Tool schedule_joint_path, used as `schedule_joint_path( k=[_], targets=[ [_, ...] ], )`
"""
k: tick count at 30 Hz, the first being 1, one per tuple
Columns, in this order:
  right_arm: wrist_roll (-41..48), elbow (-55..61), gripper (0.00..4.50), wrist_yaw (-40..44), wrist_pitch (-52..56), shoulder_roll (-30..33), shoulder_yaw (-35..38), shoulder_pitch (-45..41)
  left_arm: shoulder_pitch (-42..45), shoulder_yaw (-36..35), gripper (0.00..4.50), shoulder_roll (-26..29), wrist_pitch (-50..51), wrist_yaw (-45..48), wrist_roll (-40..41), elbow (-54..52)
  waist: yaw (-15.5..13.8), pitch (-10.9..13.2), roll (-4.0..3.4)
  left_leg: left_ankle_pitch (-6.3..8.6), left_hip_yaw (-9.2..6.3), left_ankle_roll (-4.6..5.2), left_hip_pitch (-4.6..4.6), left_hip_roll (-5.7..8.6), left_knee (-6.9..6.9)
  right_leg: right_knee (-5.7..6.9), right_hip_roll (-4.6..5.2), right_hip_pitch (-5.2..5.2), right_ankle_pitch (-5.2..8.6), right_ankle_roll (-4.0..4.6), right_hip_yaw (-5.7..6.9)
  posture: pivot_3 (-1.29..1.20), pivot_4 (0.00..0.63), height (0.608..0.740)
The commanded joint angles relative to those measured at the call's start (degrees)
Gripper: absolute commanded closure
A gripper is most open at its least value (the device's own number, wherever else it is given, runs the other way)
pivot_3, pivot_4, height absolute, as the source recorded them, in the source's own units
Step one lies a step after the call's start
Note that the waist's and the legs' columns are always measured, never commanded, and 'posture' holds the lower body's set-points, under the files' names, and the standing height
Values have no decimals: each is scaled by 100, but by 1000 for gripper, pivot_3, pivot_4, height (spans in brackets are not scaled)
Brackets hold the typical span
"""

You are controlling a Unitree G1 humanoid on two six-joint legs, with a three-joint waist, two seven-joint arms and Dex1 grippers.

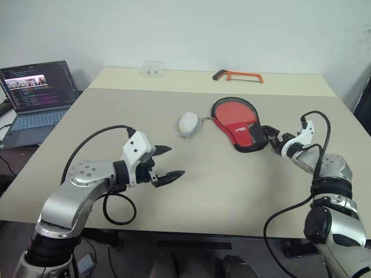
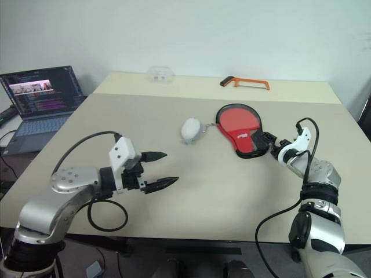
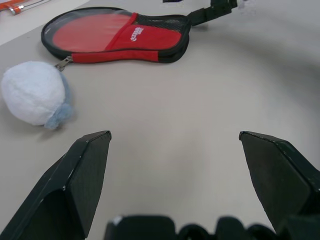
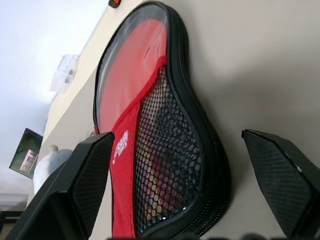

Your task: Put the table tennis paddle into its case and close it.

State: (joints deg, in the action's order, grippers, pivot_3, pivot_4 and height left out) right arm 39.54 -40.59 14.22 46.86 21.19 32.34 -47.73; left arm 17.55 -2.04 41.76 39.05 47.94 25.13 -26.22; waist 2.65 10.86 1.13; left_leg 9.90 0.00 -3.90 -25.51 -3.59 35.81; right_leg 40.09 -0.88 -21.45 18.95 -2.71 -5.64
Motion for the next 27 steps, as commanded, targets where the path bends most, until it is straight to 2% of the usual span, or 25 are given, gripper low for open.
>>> schedule_joint_path(
  k=[1,9,27],
  targets=[
    [97,27,0,120,-64,-102,13,-64,-22,-9,22,14,32,-79,77,-244,19,0,0,0,0,0,0,0,0,0,0,0,0,0,-1,0,150,740],
    [362,739,0,160,333,-432,-6,18,106,124,22,39,40,-126,25,-193,93,0,-1,0,1,0,3,-3,-5,1,-2,-1,0,0,-3,0,150,740],
    [534,1477,0,-139,880,-704,-27,426,262,384,22,-14,-63,-135,-61,-55,76,0,-1,0,1,0,2,-2,-7,-1,-2,-2,0,0,-3,0,150,740]
  ],
)
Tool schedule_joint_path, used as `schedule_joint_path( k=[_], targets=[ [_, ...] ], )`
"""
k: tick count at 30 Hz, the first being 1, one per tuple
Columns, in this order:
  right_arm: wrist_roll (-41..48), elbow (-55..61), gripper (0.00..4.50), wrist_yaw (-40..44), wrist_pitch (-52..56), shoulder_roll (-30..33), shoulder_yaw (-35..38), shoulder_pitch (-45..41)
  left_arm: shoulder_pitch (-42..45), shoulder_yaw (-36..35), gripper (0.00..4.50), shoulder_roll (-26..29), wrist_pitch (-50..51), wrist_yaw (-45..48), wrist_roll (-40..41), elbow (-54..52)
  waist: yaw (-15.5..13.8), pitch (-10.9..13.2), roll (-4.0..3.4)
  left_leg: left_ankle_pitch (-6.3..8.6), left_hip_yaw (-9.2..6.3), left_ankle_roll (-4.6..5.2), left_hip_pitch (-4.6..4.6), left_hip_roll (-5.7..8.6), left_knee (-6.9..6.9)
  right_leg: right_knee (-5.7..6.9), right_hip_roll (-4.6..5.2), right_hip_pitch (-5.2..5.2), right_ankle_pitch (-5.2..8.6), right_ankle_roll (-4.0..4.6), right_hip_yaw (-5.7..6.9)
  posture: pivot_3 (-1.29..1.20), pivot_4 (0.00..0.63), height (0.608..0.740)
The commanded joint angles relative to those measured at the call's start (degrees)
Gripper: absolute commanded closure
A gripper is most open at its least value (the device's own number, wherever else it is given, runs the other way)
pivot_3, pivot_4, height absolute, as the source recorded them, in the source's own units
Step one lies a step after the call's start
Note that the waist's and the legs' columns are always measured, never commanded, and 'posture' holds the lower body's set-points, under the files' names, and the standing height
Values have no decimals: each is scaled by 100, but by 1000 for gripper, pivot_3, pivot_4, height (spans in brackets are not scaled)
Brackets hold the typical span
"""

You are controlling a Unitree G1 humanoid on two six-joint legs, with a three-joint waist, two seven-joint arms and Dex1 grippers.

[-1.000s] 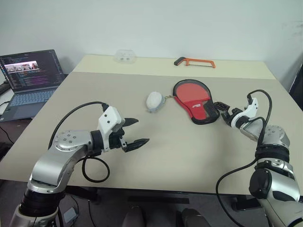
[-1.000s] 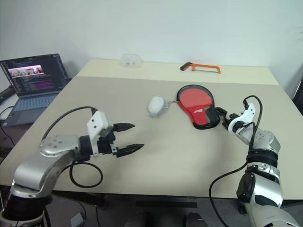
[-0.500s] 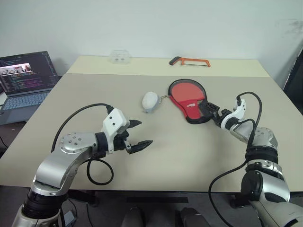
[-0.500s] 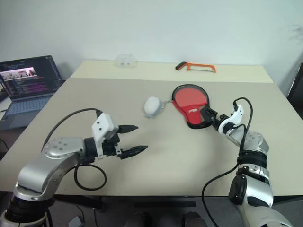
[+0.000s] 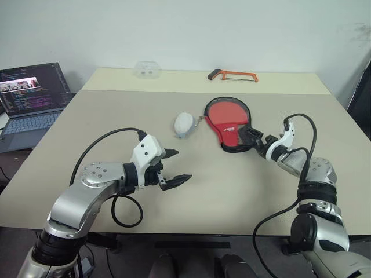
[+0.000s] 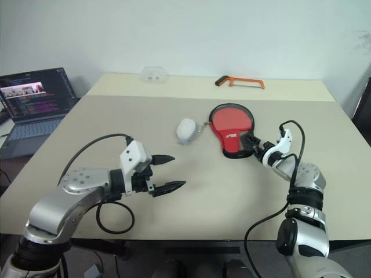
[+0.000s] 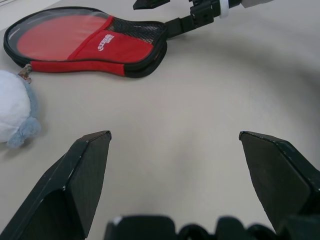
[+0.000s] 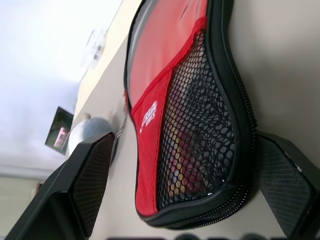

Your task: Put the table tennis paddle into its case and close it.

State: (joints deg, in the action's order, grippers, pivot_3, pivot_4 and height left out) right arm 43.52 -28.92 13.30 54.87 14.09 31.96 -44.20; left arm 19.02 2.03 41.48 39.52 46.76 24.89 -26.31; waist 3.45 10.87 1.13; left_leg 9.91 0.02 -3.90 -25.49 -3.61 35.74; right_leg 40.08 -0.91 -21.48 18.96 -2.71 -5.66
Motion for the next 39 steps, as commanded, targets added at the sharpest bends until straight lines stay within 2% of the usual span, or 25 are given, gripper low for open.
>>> schedule_joint_path(
  k=[1,9,22,36,39],
  targets=[
    [120,311,0,-82,60,11,23,103,119,-15,22,11,-112,-18,-42,-44,-3,0,0,0,0,0,0,1,0,-1,0,0,0,0,0,0,150,740],
    [-8,-65,0,-266,-277,4,31,133,149,40,22,8,-105,-8,-73,-45,-2,-1,2,0,-1,0,1,1,3,-1,0,3,0,0,0,0,150,740],
    [178,-13,0,-150,-259,-551,-150,-186,221,151,22,-36,-146,-29,-187,-39,140,-2,3,0,3,0,11,-4,-3,0,-3,5,0,-1,-6,0,150,740],
    [40,-458,0,16,-560,-581,-306,-531,286,242,22,-106,-195,-28,-272,-16,143,-1,2,0,5,0,7,-2,-7,-7,-2,1,0,-1,-7,0,150,740],
    [9,-472,931,2,-588,-581,-338,-519,288,254,0,-103,-192,-30,-281,-19,142,-1,2,0,5,0,6,-2,-8,-7,-2,1,0,-1,-7,0,150,740]
  ],
)
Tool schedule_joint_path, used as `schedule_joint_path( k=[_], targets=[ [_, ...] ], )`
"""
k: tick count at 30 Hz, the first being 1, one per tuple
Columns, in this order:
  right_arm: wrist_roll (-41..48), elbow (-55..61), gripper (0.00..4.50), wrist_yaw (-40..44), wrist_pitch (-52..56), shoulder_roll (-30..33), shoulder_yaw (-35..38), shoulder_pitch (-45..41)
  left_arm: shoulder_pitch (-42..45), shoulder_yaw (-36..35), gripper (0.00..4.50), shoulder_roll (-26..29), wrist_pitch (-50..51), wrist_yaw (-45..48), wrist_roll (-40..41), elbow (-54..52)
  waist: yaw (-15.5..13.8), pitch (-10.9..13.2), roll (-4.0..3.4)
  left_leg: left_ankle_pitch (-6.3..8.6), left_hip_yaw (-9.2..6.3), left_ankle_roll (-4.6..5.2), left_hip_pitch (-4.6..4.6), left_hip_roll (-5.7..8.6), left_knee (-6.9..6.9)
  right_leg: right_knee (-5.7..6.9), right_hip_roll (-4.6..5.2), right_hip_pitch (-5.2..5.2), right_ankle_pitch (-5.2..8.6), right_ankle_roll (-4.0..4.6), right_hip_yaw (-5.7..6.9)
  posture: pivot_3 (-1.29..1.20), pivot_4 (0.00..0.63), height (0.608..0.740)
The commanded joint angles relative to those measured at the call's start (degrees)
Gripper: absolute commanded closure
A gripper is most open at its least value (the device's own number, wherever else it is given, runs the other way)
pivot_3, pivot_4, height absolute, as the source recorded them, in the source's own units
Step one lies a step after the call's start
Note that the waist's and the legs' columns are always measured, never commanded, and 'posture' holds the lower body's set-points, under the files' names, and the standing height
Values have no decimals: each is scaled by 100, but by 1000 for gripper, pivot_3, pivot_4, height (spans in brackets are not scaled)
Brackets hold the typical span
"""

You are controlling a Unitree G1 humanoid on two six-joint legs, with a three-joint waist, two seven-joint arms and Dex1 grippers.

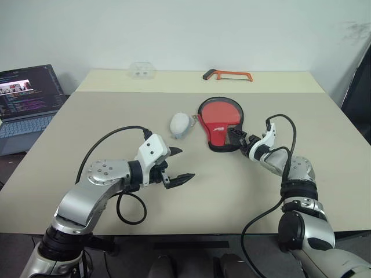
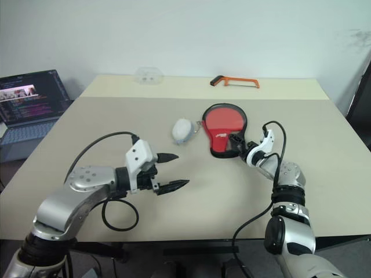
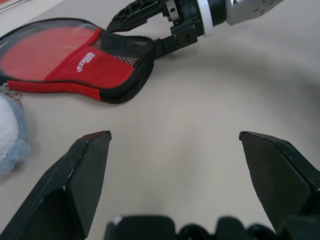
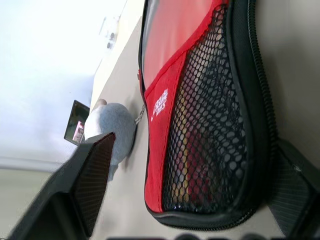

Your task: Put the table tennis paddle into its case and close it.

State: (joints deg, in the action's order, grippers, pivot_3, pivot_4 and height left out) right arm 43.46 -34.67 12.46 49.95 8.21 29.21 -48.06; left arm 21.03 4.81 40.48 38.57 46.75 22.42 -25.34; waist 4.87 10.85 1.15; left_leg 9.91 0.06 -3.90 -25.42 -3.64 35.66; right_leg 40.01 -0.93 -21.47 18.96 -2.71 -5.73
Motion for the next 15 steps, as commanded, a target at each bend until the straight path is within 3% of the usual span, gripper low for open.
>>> schedule_joint_path(
  k=[1,10,15],
  targets=[
    [3,106,1244,77,-94,3,-77,-115,84,-19,0,-4,-96,-33,-37,-116,-1,0,0,0,0,0,0,0,0,0,0,0,0,0,0,0,150,740],
    [38,193,4434,-118,25,-71,-65,40,61,25,0,-20,-107,-50,-73,-110,-1,0,0,0,0,0,0,0,-5,-1,0,-1,0,0,0,0,150,740],
    [101,616,4491,-160,574,-170,-277,295,33,8,0,9,-108,-21,-67,-103,-5,0,0,0,-2,0,0,0,-6,-1,0,0,0,0,1,0,150,740]
  ],
)
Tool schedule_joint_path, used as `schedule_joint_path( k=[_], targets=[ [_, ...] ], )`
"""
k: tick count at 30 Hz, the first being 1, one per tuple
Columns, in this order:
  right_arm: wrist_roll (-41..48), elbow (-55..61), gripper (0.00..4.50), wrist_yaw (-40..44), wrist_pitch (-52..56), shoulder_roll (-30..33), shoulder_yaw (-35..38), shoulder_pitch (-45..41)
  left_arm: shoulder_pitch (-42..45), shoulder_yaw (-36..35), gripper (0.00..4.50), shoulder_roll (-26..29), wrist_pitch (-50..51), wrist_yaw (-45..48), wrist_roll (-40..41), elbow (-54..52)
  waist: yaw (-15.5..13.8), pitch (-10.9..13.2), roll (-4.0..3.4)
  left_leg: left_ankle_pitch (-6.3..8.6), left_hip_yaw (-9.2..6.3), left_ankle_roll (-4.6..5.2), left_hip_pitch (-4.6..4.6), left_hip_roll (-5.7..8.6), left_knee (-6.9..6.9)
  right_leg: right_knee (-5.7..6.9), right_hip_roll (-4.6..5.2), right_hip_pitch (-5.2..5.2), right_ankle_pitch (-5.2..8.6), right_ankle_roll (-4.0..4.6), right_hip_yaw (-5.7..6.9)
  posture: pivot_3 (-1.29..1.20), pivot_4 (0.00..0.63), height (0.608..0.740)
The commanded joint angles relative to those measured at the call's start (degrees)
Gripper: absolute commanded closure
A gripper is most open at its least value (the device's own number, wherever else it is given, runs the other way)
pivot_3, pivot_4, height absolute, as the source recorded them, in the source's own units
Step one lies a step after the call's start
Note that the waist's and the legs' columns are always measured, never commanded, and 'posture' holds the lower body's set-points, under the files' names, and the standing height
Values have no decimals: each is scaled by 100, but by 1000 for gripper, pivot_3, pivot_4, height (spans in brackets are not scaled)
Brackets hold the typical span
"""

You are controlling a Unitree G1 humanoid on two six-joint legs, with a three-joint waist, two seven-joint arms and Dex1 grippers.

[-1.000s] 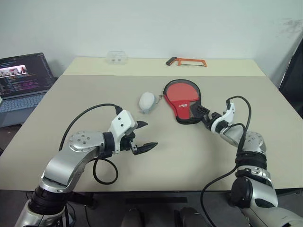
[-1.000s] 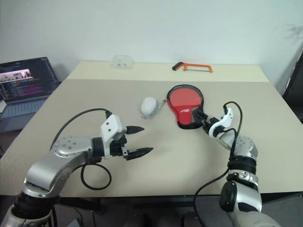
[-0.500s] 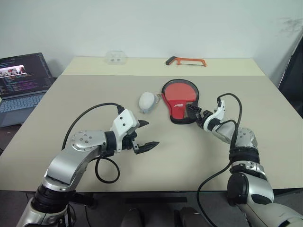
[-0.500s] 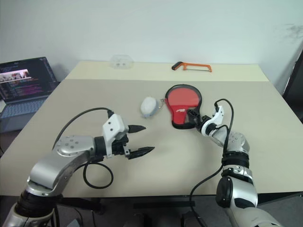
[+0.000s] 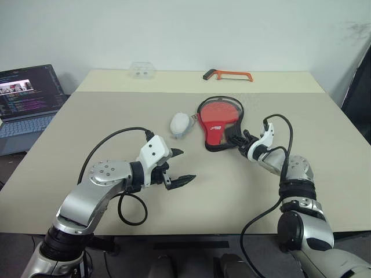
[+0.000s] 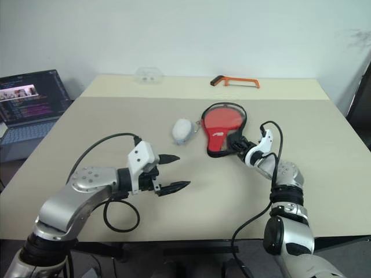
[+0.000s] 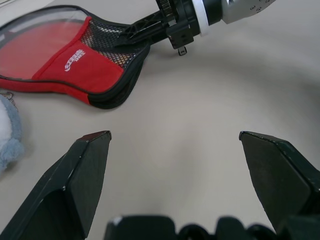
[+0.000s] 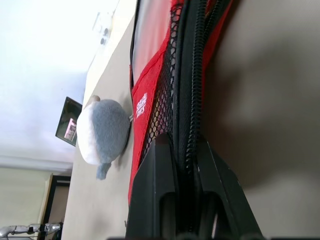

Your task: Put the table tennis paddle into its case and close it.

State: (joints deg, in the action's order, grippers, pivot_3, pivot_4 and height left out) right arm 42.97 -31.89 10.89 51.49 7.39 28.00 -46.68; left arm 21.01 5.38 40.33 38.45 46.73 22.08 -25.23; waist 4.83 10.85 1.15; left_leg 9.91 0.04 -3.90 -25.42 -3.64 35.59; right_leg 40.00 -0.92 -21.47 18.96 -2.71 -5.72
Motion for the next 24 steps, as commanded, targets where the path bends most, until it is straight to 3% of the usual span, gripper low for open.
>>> schedule_joint_path(
  k=[1,9,17,24],
  targets=[
    [175,476,4491,-9,597,-97,-213,241,29,-51,0,42,-92,-4,-33,-112,-2,0,0,0,0,0,0,0,-3,-1,0,0,0,0,0,0,150,740],
    [697,2024,4491,-41,2188,-63,-468,1097,-15,-71,0,169,-42,90,6,-158,-8,-2,2,0,-1,-1,3,0,-50,-8,0,-12,7,11,4,0,150,740],
    [1534,3913,4491,-517,3939,-481,-180,2258,-70,-166,0,347,-9,194,64,-171,-5,-4,6,0,-1,-1,2,-2,-68,-8,-1,-24,17,26,5,0,150,740],
    [2464,4665,4491,-923,4101,-440,-335,3381,-76,-152,0,448,-3,272,108,-181,-5,-29,44,0,-2,-1,2,-3,-69,-9,-1,-23,20,27,7,0,150,740]
  ],
)
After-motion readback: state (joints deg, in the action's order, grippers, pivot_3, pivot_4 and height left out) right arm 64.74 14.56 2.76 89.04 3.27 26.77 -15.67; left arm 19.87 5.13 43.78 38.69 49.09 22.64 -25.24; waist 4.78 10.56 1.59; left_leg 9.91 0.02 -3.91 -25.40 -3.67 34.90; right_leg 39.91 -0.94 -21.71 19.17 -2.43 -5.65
